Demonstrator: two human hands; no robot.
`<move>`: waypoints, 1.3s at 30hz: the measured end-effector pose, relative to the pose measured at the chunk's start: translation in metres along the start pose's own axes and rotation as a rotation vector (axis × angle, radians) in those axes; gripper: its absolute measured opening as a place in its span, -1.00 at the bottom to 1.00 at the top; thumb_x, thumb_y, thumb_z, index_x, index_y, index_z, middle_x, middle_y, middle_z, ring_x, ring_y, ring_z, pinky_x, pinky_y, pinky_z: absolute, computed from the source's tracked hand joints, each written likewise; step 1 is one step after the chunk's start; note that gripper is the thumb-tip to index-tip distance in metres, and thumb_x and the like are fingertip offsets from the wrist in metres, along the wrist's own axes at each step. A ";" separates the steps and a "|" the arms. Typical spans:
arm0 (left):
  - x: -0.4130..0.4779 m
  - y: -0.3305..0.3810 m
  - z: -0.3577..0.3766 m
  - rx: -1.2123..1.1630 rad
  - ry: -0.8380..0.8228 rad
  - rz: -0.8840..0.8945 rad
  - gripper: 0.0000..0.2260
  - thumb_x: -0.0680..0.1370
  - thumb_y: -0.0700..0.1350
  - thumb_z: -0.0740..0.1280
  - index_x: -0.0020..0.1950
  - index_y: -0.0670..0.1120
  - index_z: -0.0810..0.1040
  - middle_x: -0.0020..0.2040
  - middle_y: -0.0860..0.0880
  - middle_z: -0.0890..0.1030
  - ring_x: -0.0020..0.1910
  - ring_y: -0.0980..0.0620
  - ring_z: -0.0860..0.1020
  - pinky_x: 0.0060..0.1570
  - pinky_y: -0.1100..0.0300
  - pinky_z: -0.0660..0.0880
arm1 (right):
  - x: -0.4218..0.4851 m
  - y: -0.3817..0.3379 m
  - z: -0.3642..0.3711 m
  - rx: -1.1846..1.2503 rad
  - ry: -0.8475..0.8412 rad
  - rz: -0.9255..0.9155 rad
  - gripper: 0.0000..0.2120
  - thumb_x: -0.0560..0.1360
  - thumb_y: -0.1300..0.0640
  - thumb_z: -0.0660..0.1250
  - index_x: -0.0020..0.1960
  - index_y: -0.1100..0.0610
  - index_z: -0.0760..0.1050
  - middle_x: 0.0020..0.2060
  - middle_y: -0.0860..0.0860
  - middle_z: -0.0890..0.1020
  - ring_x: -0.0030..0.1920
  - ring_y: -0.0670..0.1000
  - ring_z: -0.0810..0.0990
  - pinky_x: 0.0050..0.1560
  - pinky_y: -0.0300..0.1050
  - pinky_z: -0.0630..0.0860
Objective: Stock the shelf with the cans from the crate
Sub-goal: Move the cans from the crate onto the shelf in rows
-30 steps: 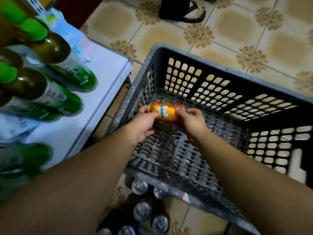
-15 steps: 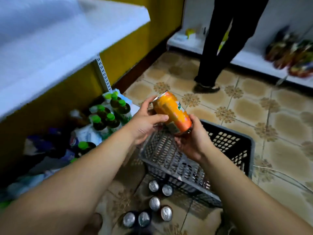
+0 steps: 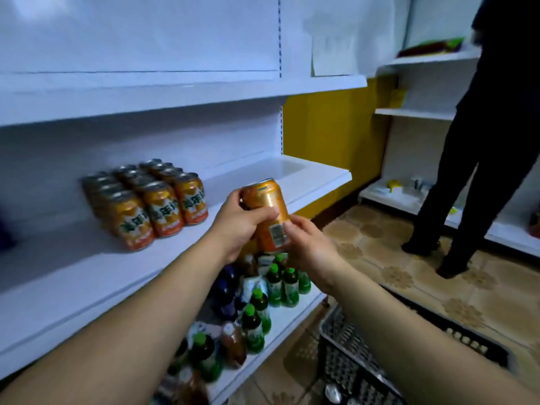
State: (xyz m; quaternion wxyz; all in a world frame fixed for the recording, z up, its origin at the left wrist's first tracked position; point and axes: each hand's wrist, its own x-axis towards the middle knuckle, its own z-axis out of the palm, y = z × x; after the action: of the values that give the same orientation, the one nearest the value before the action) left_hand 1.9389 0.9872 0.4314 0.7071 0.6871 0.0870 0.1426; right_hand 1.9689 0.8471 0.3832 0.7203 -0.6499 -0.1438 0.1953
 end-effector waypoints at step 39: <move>-0.058 -0.033 -0.257 0.457 0.500 -0.013 -0.10 0.39 -0.29 0.48 0.49 0.23 0.01 0.18 0.17 0.42 0.16 0.10 0.44 0.07 0.13 0.44 | 0.095 0.060 0.199 -1.597 -0.270 -0.568 -0.13 0.32 -0.49 -0.35 0.44 -0.11 0.20 0.43 0.03 0.30 0.41 0.10 0.22 0.38 0.14 0.15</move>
State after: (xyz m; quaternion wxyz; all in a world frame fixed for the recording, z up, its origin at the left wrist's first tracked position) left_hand 1.8051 1.2116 0.3841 0.4924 0.7711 0.2917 0.2790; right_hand 1.9552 1.0716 0.3421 0.0451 -0.8727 -0.4801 -0.0764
